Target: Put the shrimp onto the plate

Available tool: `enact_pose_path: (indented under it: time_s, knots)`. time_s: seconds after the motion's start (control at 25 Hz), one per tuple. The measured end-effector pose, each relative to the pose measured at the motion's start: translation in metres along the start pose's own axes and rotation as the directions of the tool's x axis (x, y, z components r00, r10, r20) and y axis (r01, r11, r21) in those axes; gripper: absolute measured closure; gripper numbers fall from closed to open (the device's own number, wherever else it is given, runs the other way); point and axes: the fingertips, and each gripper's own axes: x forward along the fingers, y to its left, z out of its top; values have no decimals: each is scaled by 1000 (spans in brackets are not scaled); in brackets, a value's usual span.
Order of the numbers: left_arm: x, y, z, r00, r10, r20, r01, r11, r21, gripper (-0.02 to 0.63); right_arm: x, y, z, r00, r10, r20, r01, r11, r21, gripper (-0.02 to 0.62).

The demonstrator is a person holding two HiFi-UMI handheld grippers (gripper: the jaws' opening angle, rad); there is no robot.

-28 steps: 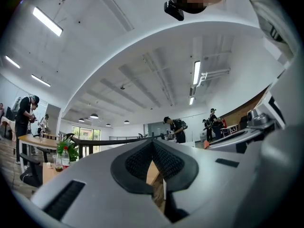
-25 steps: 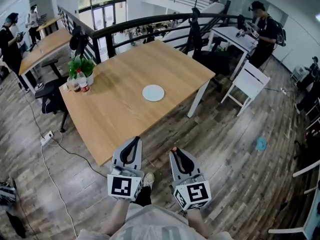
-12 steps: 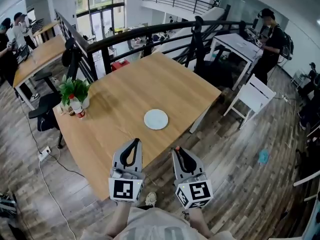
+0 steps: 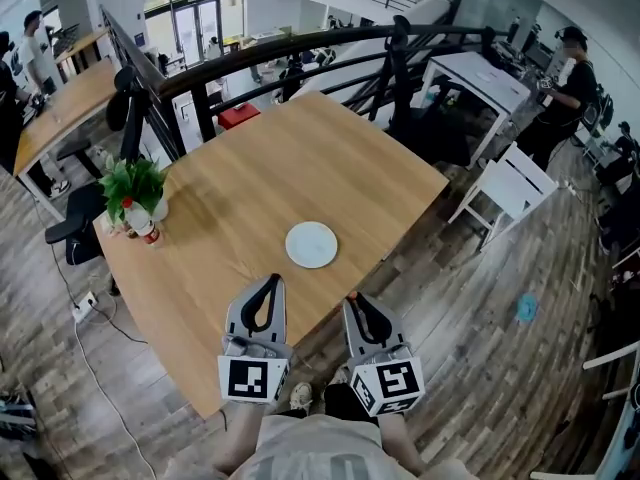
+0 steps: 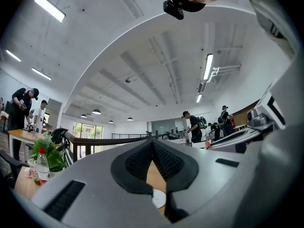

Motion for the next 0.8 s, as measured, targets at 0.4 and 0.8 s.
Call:
enact_pose_path:
  time_s: [0.4,0.8]
  knots:
    - [67,7,1,998,45,-36,-43,997,56,597,72,-39,18,994,98,44,-100,993,61,531]
    - [148,11,-6,989,144,-16,-143,987,67,597,137,-100,35,977,205,59,-208,976,57,531]
